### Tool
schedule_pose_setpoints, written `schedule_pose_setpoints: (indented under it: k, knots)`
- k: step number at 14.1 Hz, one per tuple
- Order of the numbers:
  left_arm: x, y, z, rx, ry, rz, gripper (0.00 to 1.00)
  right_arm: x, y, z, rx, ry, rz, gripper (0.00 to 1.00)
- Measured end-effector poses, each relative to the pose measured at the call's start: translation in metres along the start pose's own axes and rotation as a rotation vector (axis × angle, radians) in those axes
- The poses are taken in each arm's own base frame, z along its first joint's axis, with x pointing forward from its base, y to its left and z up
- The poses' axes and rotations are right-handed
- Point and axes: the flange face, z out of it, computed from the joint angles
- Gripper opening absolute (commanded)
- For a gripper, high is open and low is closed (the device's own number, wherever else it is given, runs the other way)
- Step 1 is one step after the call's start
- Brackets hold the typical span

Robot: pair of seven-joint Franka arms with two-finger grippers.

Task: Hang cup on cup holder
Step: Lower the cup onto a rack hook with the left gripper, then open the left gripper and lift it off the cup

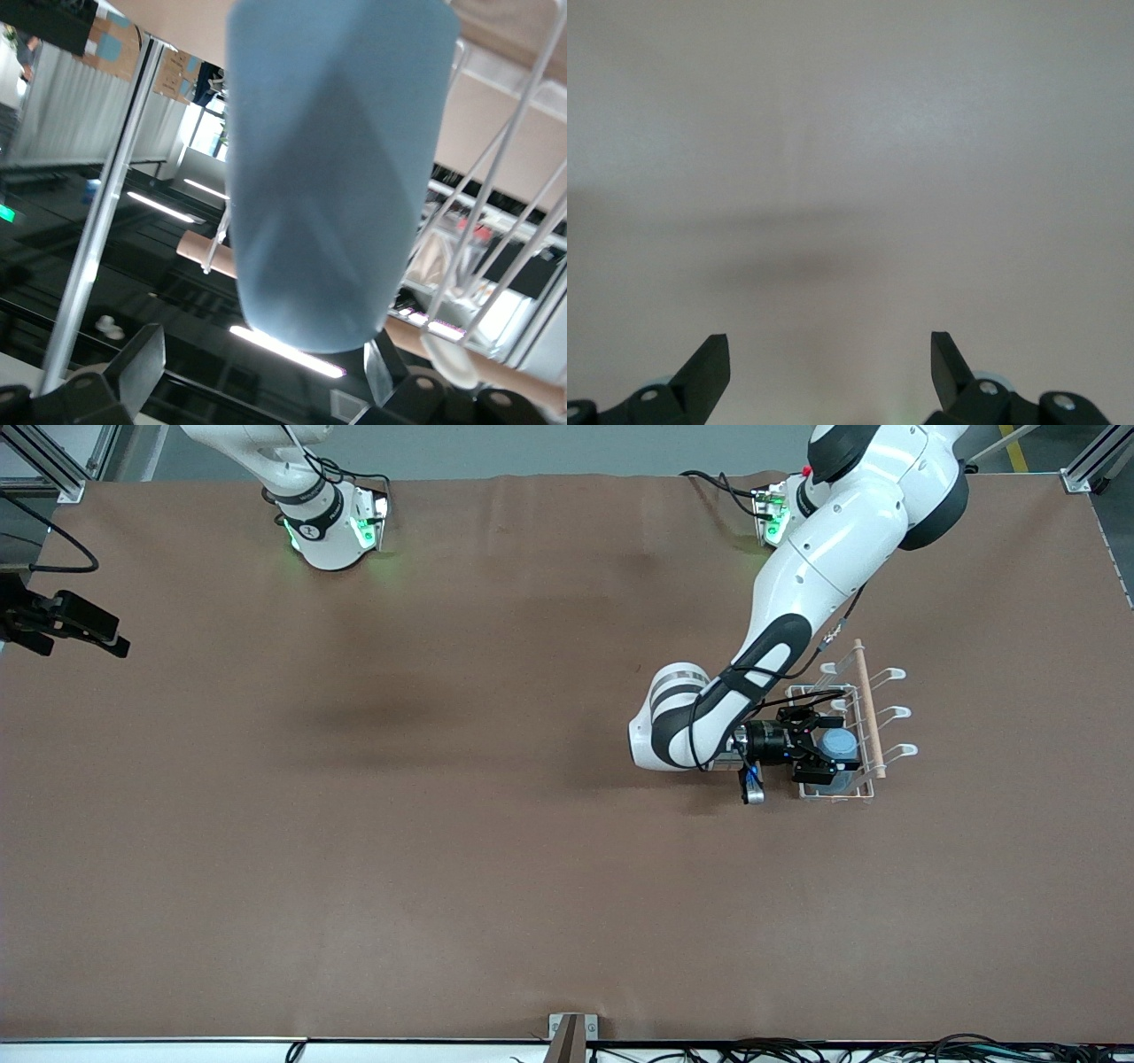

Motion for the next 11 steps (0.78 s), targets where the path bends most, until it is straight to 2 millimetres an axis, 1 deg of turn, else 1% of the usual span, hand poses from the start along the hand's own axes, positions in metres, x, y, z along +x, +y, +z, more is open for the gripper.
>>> schedule_pose_setpoints:
  k: [1,3,6,8,11]
  knots:
    - [-0.004,-0.006,-0.002,-0.049,0.01,-0.059,1.0,0.0,0.0,0.0,-0.001,0.0,0.001,1.0]
    - [-0.018,-0.029,-0.006,-0.169,0.038,-0.171,1.0,0.0,0.0,0.0,-0.002,0.0,0.001,1.0]
    - [-0.054,-0.072,-0.02,-0.337,0.11,-0.335,1.0,0.0,0.0,0.0,-0.002,0.001,0.001,1.0]
    - [-0.079,-0.091,-0.03,-0.447,0.174,-0.439,1.0,0.001,0.0,0.0,-0.002,0.005,0.001,1.0]
    - [-0.114,-0.119,-0.032,-0.669,0.285,-0.561,1.0,0.001,-0.001,0.001,-0.002,0.004,0.001,1.0]
